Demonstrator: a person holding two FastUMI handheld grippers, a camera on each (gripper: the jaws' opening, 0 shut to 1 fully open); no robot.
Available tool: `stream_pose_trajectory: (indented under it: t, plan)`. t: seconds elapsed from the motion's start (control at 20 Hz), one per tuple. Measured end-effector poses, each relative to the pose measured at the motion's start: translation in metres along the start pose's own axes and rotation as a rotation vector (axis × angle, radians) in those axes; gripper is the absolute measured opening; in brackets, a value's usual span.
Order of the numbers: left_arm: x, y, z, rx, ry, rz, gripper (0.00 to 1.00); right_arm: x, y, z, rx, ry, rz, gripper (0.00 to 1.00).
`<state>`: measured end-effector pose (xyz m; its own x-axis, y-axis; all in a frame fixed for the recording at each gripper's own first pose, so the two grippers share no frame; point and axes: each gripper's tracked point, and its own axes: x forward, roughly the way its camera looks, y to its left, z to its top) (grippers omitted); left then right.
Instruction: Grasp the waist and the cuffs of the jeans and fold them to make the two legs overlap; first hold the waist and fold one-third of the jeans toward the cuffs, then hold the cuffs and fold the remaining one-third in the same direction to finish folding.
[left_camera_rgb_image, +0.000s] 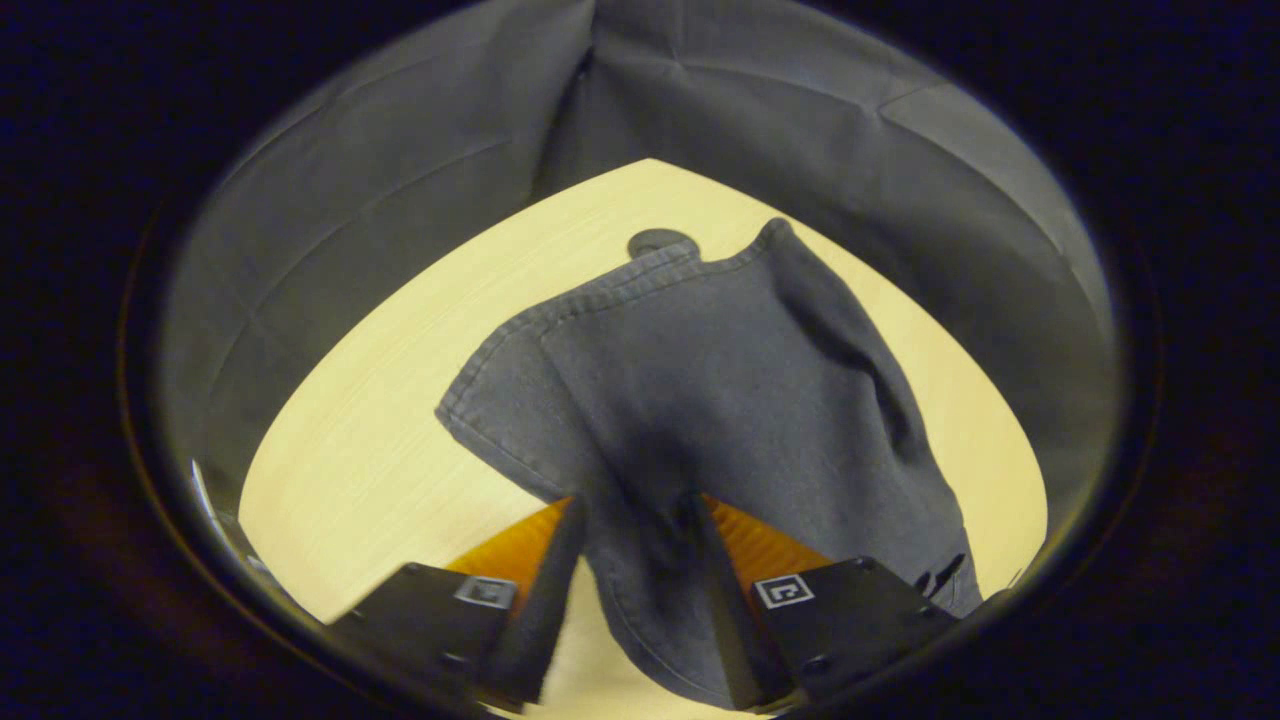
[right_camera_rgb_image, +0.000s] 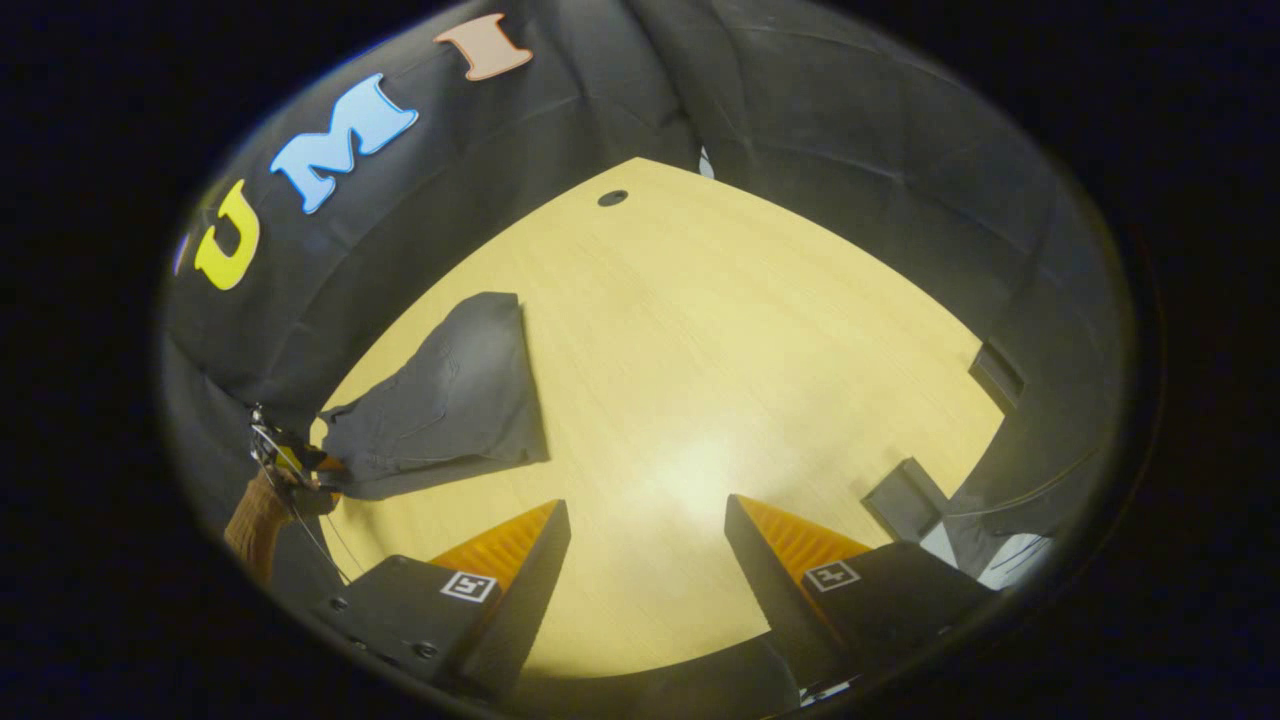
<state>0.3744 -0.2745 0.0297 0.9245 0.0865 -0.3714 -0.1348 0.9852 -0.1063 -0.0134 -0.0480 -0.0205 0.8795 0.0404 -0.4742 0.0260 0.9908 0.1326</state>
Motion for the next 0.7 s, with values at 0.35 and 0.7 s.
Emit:
stream_pose_trajectory:
  t: [0.35,0.7]
  plan:
    - [-0.025,-0.028,0.009,0.189,-0.2,-0.009,0.09,-0.003,-0.001,0.002,-0.006,0.015,0.007,0.95]
    - [-0.186,-0.148,-0.037,0.78,-0.636,-0.325,0.08,-0.008,-0.011,0.007,0.068,-0.006,0.005,0.95]
